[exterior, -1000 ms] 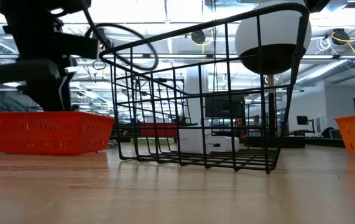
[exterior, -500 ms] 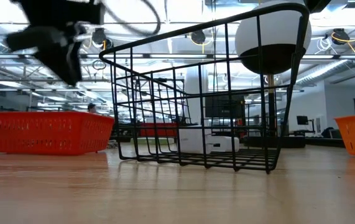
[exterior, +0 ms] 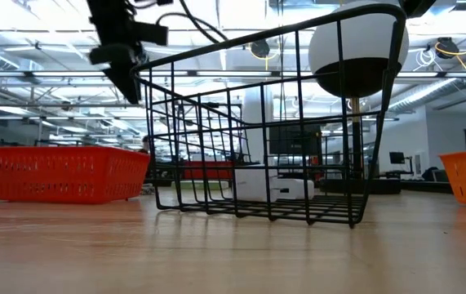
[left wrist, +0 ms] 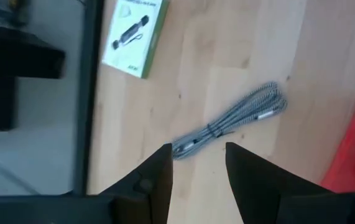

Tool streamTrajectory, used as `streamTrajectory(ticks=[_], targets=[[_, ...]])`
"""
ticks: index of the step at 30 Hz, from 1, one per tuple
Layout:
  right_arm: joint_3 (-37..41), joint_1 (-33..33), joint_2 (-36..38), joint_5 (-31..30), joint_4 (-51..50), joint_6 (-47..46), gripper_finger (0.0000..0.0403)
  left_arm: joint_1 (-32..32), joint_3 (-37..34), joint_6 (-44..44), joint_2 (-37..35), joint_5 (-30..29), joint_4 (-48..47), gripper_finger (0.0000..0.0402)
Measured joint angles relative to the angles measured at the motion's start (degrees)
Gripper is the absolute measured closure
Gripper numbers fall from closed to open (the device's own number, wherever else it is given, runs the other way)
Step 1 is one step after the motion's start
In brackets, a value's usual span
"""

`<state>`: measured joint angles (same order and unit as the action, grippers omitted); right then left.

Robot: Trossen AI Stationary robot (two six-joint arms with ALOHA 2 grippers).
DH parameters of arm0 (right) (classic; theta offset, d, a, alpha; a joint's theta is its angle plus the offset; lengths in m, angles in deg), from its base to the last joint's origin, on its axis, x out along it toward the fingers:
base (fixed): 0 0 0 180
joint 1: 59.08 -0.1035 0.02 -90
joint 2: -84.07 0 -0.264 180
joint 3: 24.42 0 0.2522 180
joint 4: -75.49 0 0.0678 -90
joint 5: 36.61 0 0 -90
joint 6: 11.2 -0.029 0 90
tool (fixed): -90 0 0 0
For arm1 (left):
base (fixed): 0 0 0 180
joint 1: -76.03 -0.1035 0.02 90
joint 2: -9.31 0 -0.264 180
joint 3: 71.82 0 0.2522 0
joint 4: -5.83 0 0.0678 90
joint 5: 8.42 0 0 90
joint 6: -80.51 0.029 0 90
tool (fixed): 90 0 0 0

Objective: Pick and place items into bin
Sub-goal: Put the white USB cable into the red basket

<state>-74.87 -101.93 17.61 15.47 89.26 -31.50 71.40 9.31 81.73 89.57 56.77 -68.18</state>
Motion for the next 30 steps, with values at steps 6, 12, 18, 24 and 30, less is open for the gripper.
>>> streamTrajectory(ticks=[6,12,18,24,30], targets=[[0.0,0.0,0.0,2.56,-1.27,-1.32,0.0332,-9.66,-0.75,8.06,1.88,10.38,7.31,0.0248],[0.18,-0.38,0.0,6.69,-1.04,-1.29,0.0332,-13.27,-0.74,16.62,5.46,15.71,8.12,0.0247],[3.05,-1.58,0.0,6.74,-0.22,-4.09,0.0332,-13.05,-0.81,16.28,11.52,21.85,5.95,0.0247],[6.36,-2.54,0.0,6.74,5.62,-5.96,0.0332,-13.43,-4.09,19.11,16.7,22.62,7.84,0.0247],[7.72,-2.99,0.0,6.74,9.17,-5.61,0.0332,-13.35,-8.23,21.5,18.91,18.38,12.37,0.0247]])
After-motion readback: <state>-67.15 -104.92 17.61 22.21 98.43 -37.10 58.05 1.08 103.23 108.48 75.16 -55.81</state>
